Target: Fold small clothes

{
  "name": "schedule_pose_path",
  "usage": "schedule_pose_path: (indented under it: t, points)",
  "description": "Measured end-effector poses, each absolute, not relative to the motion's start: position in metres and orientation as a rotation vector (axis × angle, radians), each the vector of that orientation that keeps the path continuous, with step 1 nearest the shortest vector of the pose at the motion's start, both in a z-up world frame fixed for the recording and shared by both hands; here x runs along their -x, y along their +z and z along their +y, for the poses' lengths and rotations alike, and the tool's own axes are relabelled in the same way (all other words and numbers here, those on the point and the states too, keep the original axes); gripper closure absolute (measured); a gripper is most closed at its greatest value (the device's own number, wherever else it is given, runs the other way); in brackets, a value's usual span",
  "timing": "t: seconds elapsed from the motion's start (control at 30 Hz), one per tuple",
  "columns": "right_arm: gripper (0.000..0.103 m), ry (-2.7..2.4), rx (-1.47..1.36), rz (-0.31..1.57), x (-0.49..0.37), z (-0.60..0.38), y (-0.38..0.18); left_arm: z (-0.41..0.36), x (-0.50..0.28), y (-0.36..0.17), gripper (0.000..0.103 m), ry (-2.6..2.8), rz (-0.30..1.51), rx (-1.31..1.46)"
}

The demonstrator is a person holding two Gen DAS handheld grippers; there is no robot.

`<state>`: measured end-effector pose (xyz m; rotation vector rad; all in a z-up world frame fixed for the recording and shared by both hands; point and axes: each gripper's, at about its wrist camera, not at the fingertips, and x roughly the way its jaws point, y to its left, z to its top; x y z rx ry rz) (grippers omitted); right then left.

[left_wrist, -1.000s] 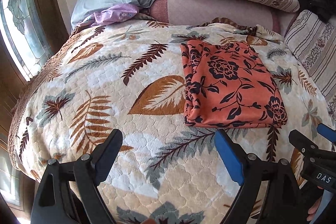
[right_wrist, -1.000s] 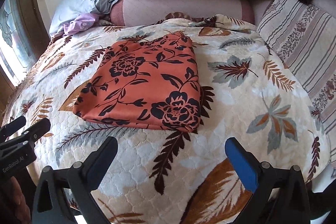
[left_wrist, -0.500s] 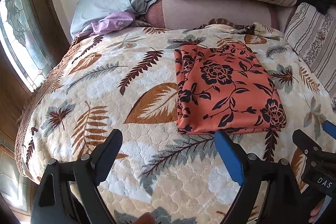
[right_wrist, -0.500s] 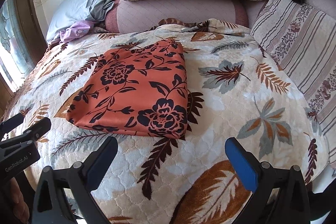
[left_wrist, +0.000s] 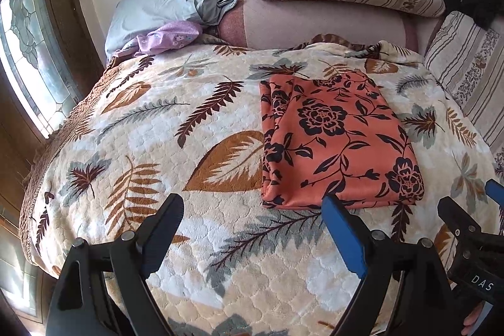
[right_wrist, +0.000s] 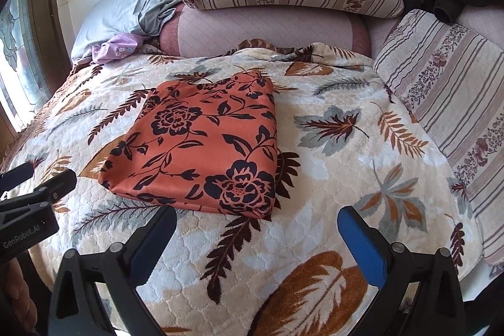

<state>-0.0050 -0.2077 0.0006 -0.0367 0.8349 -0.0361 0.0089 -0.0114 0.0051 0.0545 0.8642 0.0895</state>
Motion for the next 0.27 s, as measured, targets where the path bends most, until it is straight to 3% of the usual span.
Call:
schedule_pose_path:
  t: [0.27]
  points:
    - [0.0,-0.029,0.049,0.841,-0.0027,-0.2024,-0.0013,-0.0099,-0.018,0.0075,0.01,0.062,0.848,-0.038]
